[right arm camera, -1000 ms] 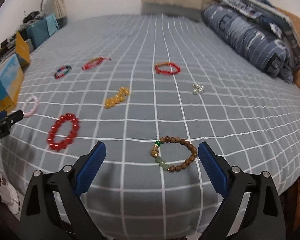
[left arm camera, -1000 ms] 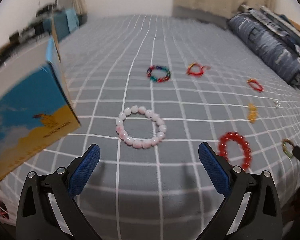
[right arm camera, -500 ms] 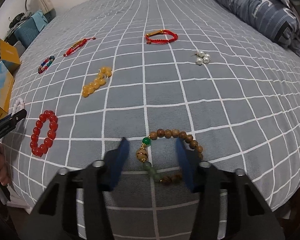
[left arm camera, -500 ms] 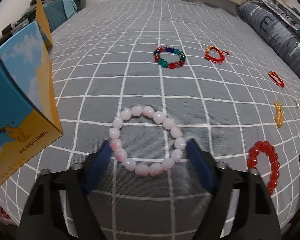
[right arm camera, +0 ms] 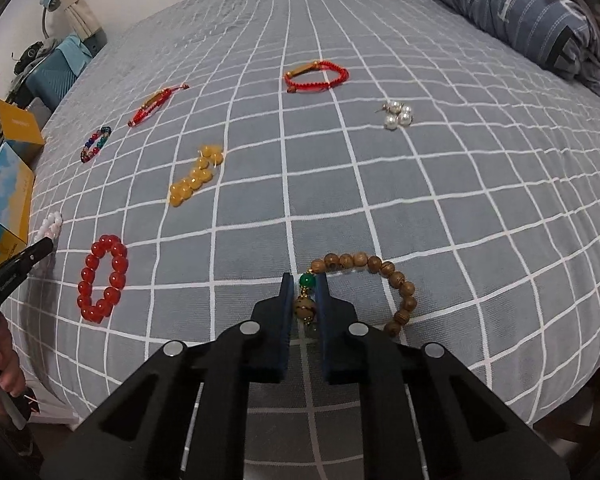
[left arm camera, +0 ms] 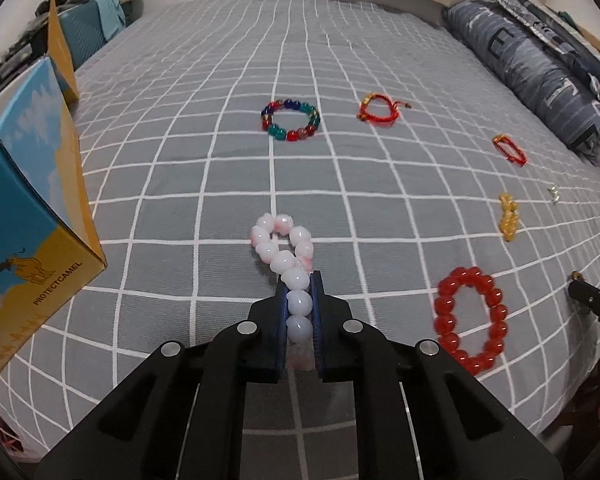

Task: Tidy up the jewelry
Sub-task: 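Grasp the pink-white bead bracelet with the left tool while the right tool grasps the wooden-bead bracelet, then carry both bracelets into the white box and open both tools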

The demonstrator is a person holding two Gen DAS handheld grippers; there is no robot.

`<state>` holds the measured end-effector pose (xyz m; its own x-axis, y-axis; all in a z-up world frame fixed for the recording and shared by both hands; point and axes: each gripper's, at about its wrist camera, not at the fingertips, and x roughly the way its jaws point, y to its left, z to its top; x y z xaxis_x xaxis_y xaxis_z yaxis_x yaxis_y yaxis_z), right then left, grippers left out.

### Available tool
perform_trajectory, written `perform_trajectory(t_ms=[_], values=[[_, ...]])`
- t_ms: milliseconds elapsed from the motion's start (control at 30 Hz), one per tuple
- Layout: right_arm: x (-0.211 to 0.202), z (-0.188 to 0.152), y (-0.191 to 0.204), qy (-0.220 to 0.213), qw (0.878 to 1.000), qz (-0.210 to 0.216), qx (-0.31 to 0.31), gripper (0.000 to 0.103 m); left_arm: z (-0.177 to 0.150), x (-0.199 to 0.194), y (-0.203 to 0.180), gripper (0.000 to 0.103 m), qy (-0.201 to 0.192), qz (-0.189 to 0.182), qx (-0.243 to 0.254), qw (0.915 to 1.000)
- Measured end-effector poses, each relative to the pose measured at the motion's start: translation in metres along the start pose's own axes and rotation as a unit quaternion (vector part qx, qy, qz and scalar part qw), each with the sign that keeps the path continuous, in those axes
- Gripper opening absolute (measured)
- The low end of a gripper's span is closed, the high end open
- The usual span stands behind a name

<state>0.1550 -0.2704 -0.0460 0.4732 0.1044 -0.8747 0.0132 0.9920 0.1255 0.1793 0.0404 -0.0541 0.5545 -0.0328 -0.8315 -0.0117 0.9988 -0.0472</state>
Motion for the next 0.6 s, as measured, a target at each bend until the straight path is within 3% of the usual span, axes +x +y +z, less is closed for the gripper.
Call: perform_trajectory(t_ms=[600], values=[[-0.038,0.014,0.026,-0.061,0.997,-0.028,-0.036,0.01,0.01,-0.043,0.001,0.009,-0.033,0.001,0.002,0.9995]])
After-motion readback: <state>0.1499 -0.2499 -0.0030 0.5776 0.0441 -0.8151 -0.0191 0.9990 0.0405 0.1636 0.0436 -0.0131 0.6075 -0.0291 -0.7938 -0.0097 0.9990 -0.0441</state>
